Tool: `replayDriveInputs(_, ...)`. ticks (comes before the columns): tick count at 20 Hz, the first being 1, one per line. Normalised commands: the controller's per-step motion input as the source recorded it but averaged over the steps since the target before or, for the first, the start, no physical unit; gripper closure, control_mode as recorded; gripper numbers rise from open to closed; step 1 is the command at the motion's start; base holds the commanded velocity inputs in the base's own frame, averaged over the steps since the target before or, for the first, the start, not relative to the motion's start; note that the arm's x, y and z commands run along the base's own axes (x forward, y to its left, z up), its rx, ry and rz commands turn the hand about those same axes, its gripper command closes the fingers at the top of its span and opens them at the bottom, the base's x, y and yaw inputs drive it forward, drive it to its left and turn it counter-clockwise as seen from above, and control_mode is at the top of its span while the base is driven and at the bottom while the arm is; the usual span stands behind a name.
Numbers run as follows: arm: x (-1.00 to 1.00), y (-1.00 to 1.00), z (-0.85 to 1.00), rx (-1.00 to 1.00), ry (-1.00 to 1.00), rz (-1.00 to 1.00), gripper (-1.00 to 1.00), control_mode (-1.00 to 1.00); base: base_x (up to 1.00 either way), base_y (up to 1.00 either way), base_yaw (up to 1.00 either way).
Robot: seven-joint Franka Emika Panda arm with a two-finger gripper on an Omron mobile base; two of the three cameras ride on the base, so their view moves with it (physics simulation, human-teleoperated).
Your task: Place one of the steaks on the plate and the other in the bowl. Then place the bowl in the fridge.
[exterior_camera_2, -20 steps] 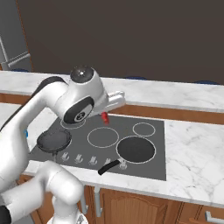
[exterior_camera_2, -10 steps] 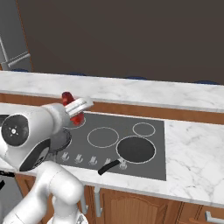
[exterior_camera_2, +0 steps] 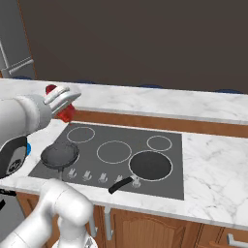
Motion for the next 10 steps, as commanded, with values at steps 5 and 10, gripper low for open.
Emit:
replayDriveInputs(5, -0.33, 0.27, 0.15, 0.37, 0.29, -0.03, 1.0, -1.0, 0.0, 0.0, 0.0)
replayDriveInputs(10, -0.39, 0.21, -0.09, 0.57, -0.18, -0.1, 1.0, -1.0, 0.0, 0.0, 0.0)
